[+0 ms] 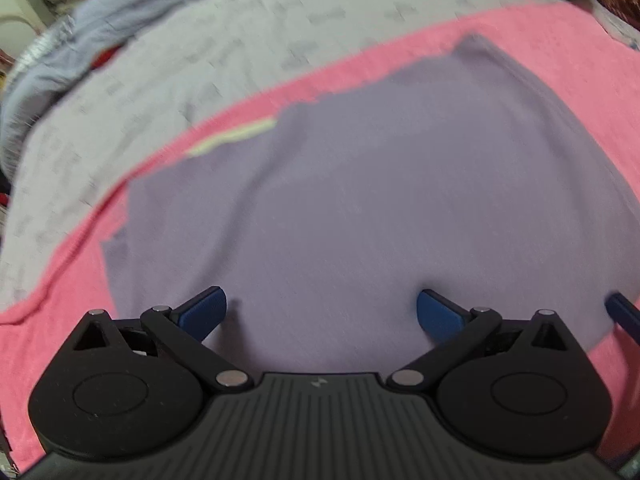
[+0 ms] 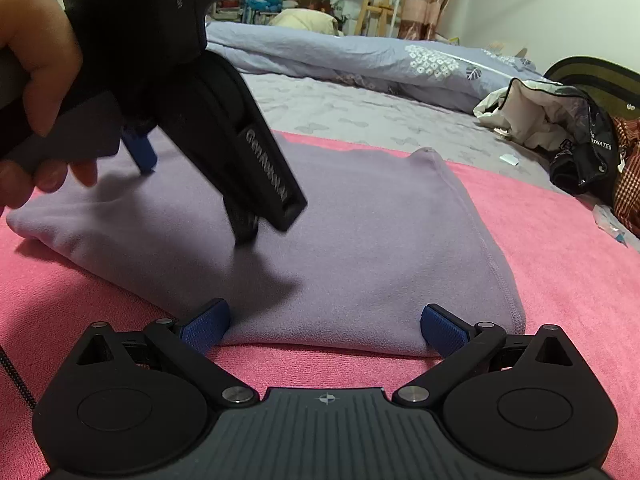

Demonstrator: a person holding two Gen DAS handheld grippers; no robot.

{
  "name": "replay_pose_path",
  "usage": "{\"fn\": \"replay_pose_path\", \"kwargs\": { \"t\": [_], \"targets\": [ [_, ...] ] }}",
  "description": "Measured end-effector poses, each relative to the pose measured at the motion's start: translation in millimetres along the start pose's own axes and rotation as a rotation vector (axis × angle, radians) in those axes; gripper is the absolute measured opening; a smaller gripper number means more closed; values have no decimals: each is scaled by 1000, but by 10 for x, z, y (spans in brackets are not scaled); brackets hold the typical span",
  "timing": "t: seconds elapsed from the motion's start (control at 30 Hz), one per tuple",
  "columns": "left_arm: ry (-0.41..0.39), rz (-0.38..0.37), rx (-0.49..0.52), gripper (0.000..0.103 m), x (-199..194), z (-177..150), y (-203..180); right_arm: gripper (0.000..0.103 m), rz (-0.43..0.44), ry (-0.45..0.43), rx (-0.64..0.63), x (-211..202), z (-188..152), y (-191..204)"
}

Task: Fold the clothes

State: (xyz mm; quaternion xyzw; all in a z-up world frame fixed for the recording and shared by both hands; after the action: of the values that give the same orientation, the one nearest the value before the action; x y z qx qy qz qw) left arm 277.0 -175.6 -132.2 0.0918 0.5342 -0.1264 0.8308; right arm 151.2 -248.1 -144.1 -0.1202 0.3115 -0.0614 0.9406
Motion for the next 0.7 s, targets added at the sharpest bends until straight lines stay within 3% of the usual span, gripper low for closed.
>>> {"fn": "replay_pose_path", "kwargs": {
  "t": [0.3,0.4,0.5,0.63,0.7],
  "targets": [
    [-31,-73,-75,103,219,360,272,103,3,0,-1,9,-7,-2],
    [-77,-27,-81,103,306,542,402,103,4,2,2,17,-4,-2],
    [-80,-39,-94,103,454,707,492,103,8,4,7,22,-6,-2],
    [-107,116,-82,103,624,961,735,103,14,8,13,22,-11,-13],
    [-107,62,-147,103,746,1086,849,103,19,12,18,25,-15,-19]
  ]
}}
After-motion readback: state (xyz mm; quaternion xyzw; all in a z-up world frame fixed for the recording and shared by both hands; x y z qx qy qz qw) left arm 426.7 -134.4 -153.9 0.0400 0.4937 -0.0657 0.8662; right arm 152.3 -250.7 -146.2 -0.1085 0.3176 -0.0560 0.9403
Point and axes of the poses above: each gripper's, at about its wrist camera, not at the fingertips, and x roughly the way its jaws point, y to its left, z to its top, the point moved 8 cm from there along x, roughly the way its jaws point, and after that the axes turned 13 degrees about -z, right-handed, at the moved point
